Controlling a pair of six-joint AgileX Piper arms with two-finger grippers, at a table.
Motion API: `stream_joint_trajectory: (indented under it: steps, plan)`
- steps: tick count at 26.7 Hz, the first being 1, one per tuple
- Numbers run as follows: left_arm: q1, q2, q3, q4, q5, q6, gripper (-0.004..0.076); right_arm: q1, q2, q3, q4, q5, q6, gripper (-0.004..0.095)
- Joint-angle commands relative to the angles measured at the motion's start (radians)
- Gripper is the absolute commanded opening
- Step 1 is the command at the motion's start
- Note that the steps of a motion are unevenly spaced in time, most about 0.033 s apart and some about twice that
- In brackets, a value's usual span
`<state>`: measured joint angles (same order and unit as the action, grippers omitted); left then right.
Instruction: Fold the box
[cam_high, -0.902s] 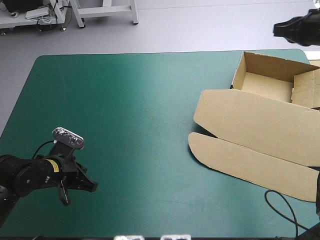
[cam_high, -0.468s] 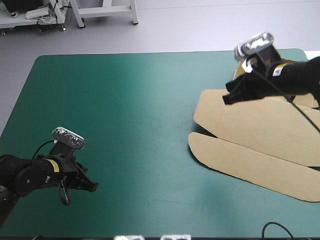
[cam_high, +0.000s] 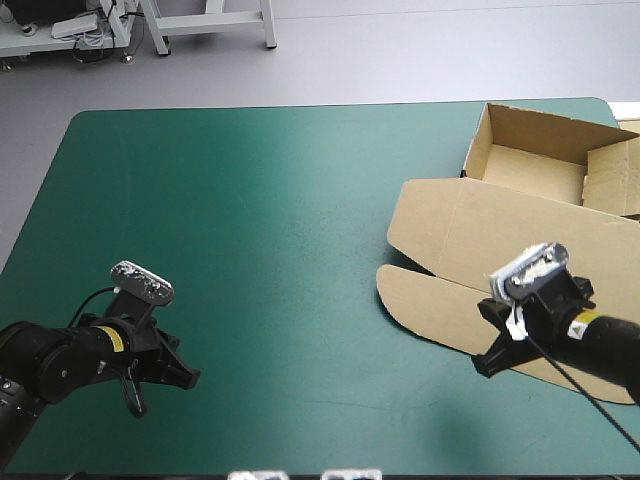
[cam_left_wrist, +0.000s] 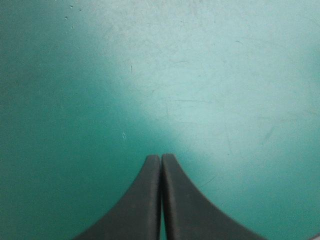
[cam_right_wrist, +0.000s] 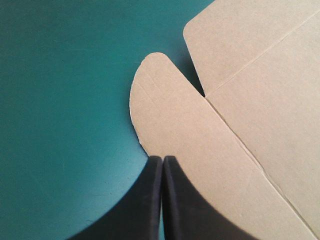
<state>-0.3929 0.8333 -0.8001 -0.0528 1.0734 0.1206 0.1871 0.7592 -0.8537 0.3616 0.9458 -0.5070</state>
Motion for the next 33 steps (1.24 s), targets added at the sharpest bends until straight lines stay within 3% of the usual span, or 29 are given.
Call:
stream_joint_trajectory:
  steps: [1, 9, 33]
  plan:
    - [-0.002, -0.069, 0.036, -0.02, -0.115, 0.003, -0.0009, -0.001, -0.109, 0.081, 0.016, -0.142, -0.023, -0.0017]
    - [-0.002, -0.19, 0.124, -0.023, -0.159, 0.0, -0.0009, -0.001, -0.209, 0.17, 0.018, -0.183, -0.001, -0.0017]
    - [-0.002, -0.19, 0.166, -0.07, -0.132, 0.0, -0.0009, -0.001, -0.209, 0.255, 0.017, -0.167, -0.001, -0.0018]
